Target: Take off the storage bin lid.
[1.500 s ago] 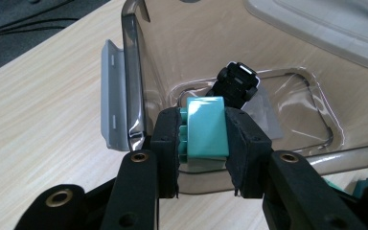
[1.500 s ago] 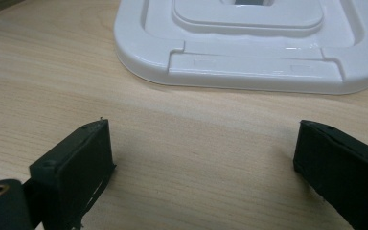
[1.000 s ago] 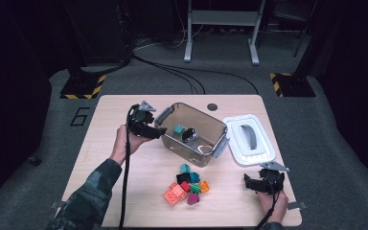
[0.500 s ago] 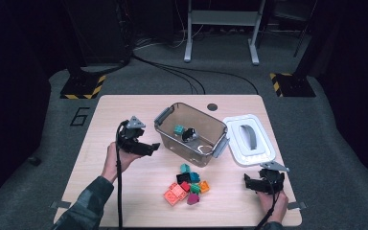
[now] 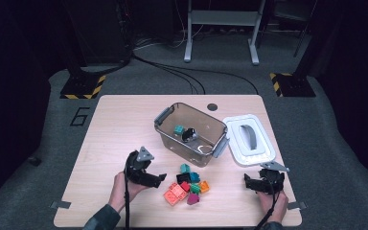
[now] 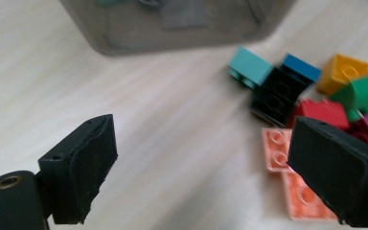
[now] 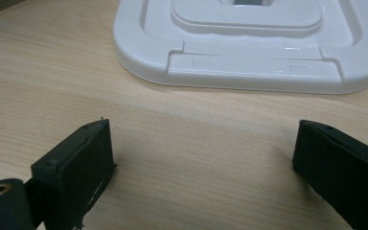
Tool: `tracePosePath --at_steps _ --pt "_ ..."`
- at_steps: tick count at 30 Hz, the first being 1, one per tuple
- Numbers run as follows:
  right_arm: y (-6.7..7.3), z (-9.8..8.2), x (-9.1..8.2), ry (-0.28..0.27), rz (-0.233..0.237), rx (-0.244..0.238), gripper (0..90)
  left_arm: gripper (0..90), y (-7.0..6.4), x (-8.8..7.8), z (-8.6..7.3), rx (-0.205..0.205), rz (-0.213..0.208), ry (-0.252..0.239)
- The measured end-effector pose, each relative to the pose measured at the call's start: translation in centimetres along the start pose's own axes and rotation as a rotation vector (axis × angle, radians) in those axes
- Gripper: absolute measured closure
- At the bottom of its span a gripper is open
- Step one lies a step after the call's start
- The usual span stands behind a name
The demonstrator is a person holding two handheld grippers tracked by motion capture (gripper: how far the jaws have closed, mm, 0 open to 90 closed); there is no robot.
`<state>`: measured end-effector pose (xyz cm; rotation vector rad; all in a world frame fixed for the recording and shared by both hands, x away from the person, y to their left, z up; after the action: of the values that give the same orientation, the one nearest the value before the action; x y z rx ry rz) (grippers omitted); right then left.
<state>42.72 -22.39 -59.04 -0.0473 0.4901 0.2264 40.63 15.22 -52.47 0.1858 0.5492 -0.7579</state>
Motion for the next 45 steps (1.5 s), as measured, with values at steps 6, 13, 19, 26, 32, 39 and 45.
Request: tracePosePath --at_steps 6,13,19,26,32,39,45 --pt "0.0 0.0 0.0 0.001 -0.001 0.003 5.8 7.5 -3.7 0.5 -1.8 0.033 -0.004 0.026" --pt "0.0 0.0 0.0 0.001 -0.002 0.004 6.0 7.1 -5.8 1.2 -3.7 0.071 -0.001 0.072" --pt "0.0 0.0 0.0 0.000 -0.001 0.003 6.0 8.6 -5.0 1.2 -4.5 0.057 -0.003 0.107" --pt "0.0 0.0 0.0 0.000 -0.001 0.003 6.1 10.2 -3.9 0.7 -4.6 0.064 0.002 0.119" --pt "0.0 0.0 0.0 0.000 -0.001 0.003 6.1 10.3 -1.2 -0.2 -5.0 0.075 0.043 0.160" --pt "0.0 0.0 0.0 0.001 -0.001 0.003 6.1 12.3 0.1 -1.6 -3.2 0.037 0.054 0.095" --pt "0.0 0.0 0.0 -0.001 -0.002 0.001 6.3 21.4 -2.9 0.1 -3.1 0.031 -0.014 0.121"
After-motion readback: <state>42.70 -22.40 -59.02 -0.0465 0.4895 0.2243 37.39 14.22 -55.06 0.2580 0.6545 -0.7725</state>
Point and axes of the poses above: each handheld gripper's, and its own axes: x roughly forward along the jaws, z roughly out of its top, y roughly to its left, the point moved 9 cm from there along x, roughly forward along the jaws, and after that the axes turned 15 degrees about -y, right-handed, at the moved point
